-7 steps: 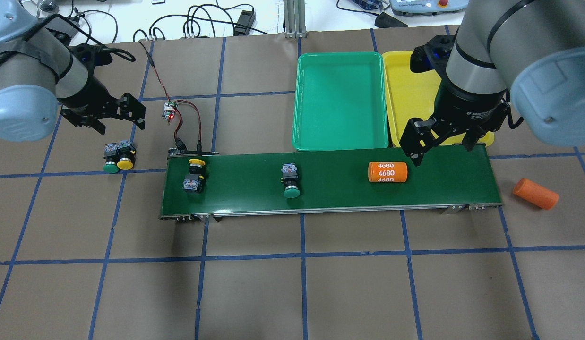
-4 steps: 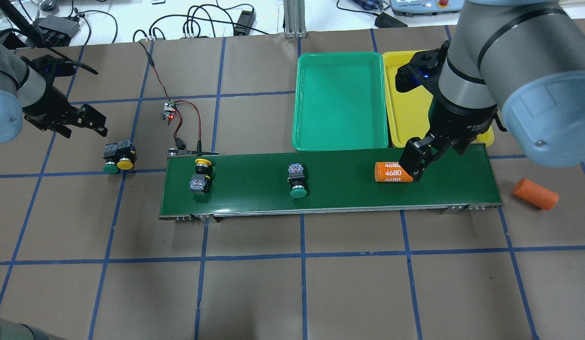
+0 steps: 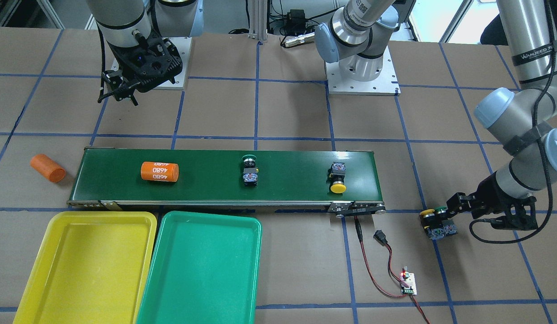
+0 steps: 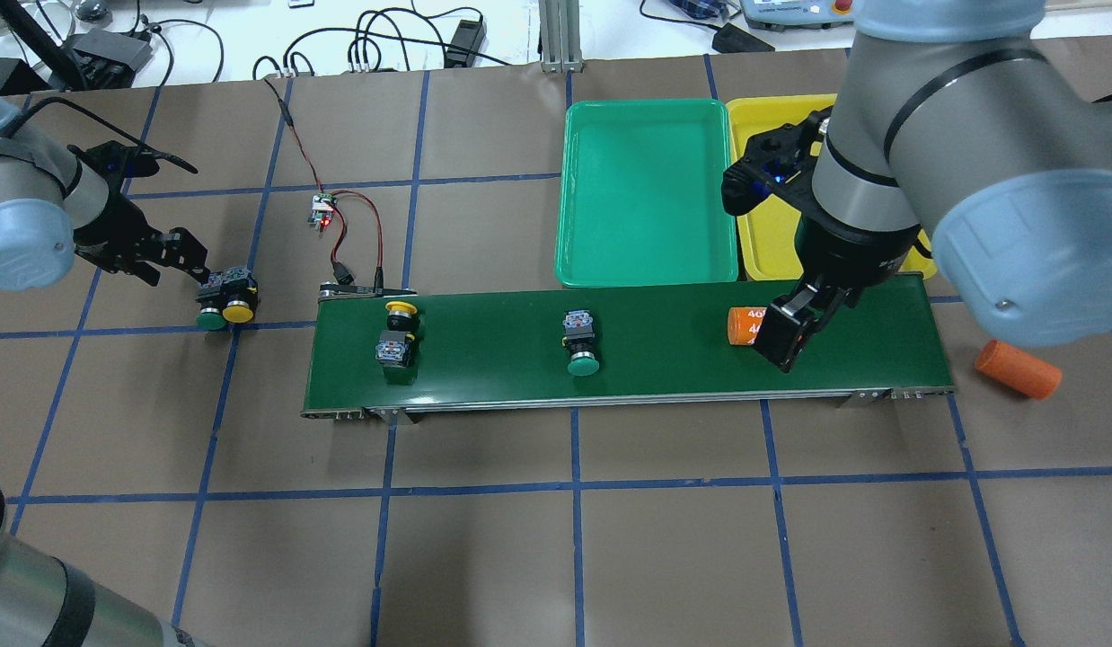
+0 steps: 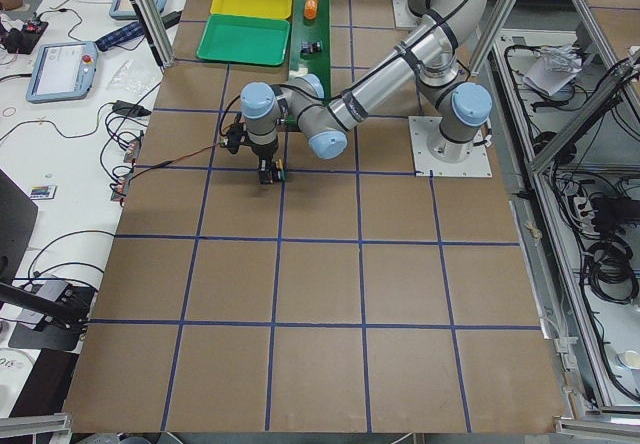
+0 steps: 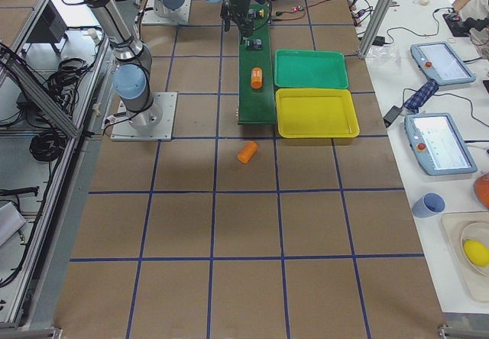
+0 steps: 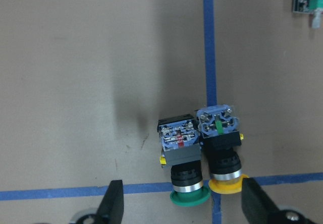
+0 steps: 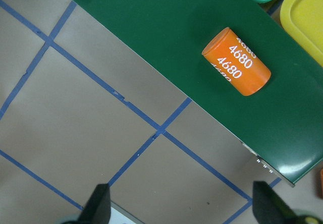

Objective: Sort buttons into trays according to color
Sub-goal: 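Lower the right gripper onto the orange cylinder on the belt and grasp it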

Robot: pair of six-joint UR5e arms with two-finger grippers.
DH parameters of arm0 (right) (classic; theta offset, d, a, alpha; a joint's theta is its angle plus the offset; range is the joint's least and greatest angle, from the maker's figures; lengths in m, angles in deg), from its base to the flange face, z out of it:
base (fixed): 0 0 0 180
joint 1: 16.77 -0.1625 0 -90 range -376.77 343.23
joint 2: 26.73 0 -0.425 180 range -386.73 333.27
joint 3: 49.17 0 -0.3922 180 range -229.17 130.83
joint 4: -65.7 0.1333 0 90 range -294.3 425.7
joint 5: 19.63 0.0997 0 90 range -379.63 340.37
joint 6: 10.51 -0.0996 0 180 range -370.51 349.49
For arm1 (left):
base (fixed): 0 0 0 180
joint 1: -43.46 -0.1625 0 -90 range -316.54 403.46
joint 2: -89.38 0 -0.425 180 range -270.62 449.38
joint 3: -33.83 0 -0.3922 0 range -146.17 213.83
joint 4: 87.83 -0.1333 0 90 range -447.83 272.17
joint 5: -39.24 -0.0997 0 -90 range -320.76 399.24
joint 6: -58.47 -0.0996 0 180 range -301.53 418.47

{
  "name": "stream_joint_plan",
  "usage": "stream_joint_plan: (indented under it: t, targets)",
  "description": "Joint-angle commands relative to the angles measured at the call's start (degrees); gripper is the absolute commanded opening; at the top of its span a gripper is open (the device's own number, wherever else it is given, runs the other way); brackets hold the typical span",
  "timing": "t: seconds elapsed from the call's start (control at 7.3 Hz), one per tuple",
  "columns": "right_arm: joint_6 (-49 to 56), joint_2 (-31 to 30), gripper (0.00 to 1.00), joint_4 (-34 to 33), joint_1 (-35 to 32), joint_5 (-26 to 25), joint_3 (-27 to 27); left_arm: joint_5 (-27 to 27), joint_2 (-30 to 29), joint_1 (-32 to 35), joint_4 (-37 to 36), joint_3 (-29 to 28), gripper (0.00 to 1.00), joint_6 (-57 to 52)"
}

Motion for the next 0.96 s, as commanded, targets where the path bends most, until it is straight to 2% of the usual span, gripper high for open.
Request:
stream_joint_plan:
  t: [0.0,0.27,0.41,0.55,0.82]
  targets:
    - [-12.9,0.2,1.0,-3.2,0.0,-0.1,-3.9,-0.1,-1.8,-0.1,0.0,-0.5,0.69,0.3]
    - [-21.7,0.2,1.0,-2.6,0.0,-0.1,-6.1,0.0,-2.7,-0.1,-0.1,-0.2,0.69,0.4]
    - [-21.5,0.4,1.0,-3.5,0.0,-1.1,-6.5,0.0,-3.3,-0.1,0.0,0.0,0.69,0.5]
    - [-21.6,1.0,1.0,-9.6,-0.1,-1.5,-7.3,0.0,-3.8,-0.1,0.0,0.0,0.69,0.4]
    - [-21.7,0.8,1.0,-12.4,-0.2,-0.7,-10.5,-0.1,-4.2,-0.1,0.0,0.0,0.69,0.3]
